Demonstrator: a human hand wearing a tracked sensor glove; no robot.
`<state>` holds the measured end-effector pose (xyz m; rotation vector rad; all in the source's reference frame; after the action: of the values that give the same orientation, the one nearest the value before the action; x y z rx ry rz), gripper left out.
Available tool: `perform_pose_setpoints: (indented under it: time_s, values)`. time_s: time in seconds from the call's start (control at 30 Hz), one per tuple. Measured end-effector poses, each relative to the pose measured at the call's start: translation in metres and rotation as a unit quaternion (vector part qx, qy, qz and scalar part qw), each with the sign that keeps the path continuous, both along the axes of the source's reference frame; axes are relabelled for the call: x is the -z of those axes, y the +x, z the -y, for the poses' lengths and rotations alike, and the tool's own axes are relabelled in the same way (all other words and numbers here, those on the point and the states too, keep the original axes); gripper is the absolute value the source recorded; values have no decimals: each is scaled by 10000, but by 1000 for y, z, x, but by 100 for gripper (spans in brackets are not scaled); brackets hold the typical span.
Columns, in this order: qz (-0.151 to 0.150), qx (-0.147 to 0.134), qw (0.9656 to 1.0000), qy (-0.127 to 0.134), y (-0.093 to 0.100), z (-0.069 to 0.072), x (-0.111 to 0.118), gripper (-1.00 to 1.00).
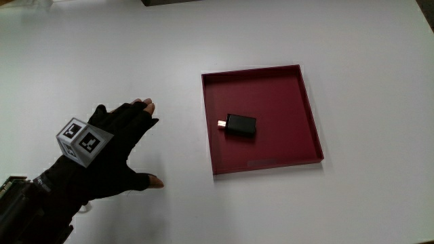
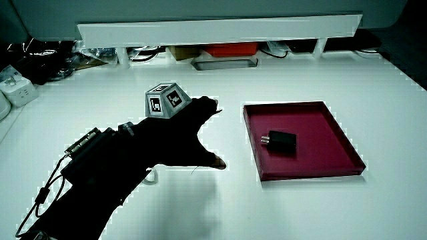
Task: Pick charger from plate
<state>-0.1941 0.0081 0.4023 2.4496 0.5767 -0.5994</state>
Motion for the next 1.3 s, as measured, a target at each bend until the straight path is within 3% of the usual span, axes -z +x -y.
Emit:
perform_pose_setpoints:
  time_s: [0.03,0.1,0.23,0.27,0.3,0.33,0.37,0.4,0.43,0.5,0.53,0.57,0.6,0.63,0.7,0.73,0.77,0.8,0.83,0.87,0.9,0.93,0.97,1.0,1.03,1.17,1.2,1.23,1.3]
  values:
    - [-124,61,9999,-72,0,0,-1,0]
    - [19,12,10000,-48,3,1,2,0]
    - [-165,-31,9999,29,7,3,-1,0]
    - [-285,-49,9995,132,8,3,-1,0]
    - [-589,62,9982,-53,7,4,-9,0]
    - [-324,26,9995,16,11,5,-3,0]
    - [-536,16,9985,126,13,7,-4,0]
    - [-543,-33,9983,229,15,8,-3,0]
    - [-778,16,9969,128,15,10,-10,0]
    - [-626,3,9979,149,20,14,-9,0]
    - [-784,108,9968,-58,21,15,-13,0]
    - [-1082,76,9941,4,23,18,-18,0]
    - [-989,-84,9947,263,28,21,-14,0]
    - [-955,35,9954,-52,30,22,-17,0]
    - [-1394,68,9902,-4,36,27,-26,0]
    - [-1546,615,9822,-866,37,26,-34,0]
    - [-1320,369,9887,-609,41,29,-35,0]
    - [-1184,158,9925,-242,46,33,-32,0]
    - [-1201,340,9906,-567,48,34,-37,0]
    - [-1250,61,9921,-105,53,38,-35,0]
    - [-1150,335,9909,-619,56,38,-40,0]
    - [-1090,121,9937,-225,59,41,-39,0]
    - [-854,115,9961,-187,63,43,-36,0]
    - [-808,253,9958,-338,64,45,-38,0]
    - [-939,275,9946,-345,65,48,-43,0]
    - [-971,356,9934,-504,76,55,-57,0]
    - [-970,283,9939,-442,80,57,-57,0]
    - [-756,204,9964,-334,84,59,-54,0]
    - [-667,184,9971,-302,89,62,-57,0]
